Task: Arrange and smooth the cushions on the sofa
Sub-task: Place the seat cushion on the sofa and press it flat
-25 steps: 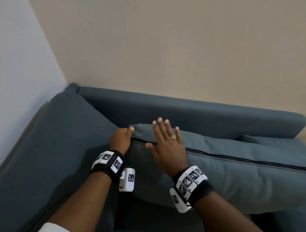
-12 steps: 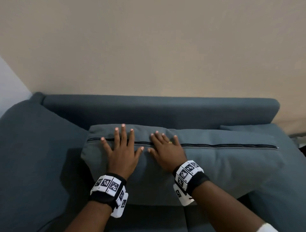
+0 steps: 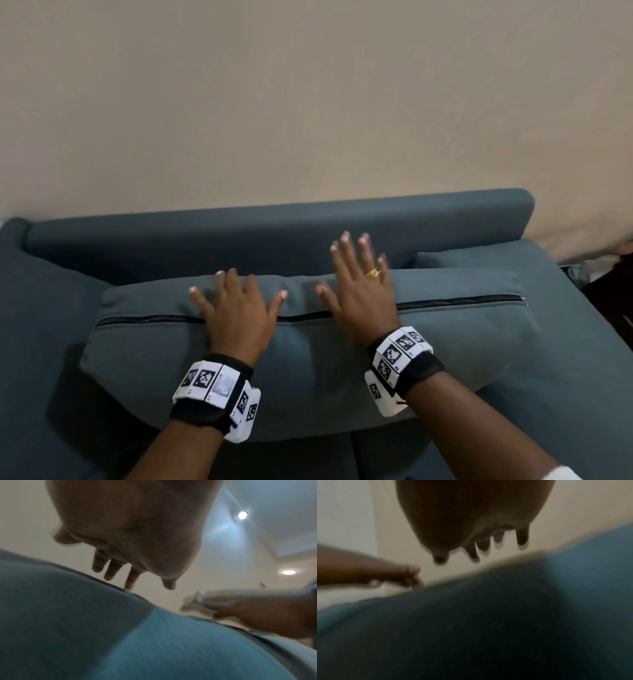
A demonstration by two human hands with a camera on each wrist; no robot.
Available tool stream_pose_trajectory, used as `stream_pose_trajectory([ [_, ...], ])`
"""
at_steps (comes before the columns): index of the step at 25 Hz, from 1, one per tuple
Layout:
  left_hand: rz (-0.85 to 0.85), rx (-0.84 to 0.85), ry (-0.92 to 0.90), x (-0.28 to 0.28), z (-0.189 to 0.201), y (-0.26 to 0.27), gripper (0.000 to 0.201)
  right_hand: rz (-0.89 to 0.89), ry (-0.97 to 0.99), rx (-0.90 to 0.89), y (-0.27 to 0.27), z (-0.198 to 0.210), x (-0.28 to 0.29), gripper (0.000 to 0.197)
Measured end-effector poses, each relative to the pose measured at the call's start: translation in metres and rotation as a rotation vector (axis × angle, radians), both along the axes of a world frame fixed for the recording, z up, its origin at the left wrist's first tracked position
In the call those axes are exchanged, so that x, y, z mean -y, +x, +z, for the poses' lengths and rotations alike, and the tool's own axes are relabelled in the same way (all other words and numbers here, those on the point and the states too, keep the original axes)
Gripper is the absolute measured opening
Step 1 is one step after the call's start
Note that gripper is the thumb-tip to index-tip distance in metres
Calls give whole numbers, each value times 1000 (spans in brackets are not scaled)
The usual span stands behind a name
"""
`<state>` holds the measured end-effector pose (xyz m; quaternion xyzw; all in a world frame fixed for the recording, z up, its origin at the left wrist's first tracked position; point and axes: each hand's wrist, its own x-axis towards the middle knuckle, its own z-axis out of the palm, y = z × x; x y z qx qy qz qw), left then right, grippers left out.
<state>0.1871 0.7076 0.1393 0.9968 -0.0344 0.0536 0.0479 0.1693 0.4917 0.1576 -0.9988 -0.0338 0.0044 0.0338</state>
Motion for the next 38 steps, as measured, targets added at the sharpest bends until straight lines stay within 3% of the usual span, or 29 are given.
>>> stream_pose_trajectory([
  [2, -219, -113, 41, 40, -8, -10, 79, 69, -72, -135, -16, -17, 17, 69],
  [3, -284, -170, 75, 56, -15, -16, 85, 48, -40, -72, -18, -12, 30, 66],
  [5, -287, -215, 113, 76, -24, -28, 98, -124, 80, 144, -22, 6, 62, 61],
  [6, -289, -220, 131, 82, -26, -29, 104, -189, 108, 149, -26, 9, 80, 61],
  [8, -330, -235, 138, 91, -24, -30, 112, -73, 20, -21, -43, -6, 101, 71],
  [10, -424, -240, 150, 112, -20, -30, 112, -17, -14, -101, -52, -20, 119, 82],
  [13, -507, -227, 114, 148, -18, -27, 109, -236, 119, 25, -43, 2, 144, 70],
  [16, -587, -214, 93, 182, -20, -36, 98, -180, 30, -92, -56, -17, 164, 86],
  [19, -599, -201, 108, 208, -23, -43, 99, -342, 193, 76, -58, -1, 197, 67],
  [21, -601, -193, 92, 215, -30, -47, 101, -439, 161, 73, -62, 2, 221, 67],
  [24, -648, -224, 102, 213, -40, -55, 101, -373, 40, -103, -73, -24, 251, 107],
  [27, -650, -244, 120, 210, -42, -60, 102, -508, 165, 32, -67, -4, 267, 82],
  [28, -658, -238, 122, 208, -43, -60, 102, -501, 141, 5, -67, -4, 268, 82],
  [31, -699, -236, 101, 202, -44, -67, 102, -426, 86, -109, -74, -22, 280, 103],
  [33, -706, -255, 90, 201, -46, -70, 105, -522, 201, 73, -68, -7, 280, 87],
  [35, -724, -232, 67, 196, -44, -72, 99, -521, 205, 68, -68, 0, 269, 74],
  [38, -674, -133, 78, 161, -25, -38, 89, -396, 115, -103, -71, -22, 252, 91],
])
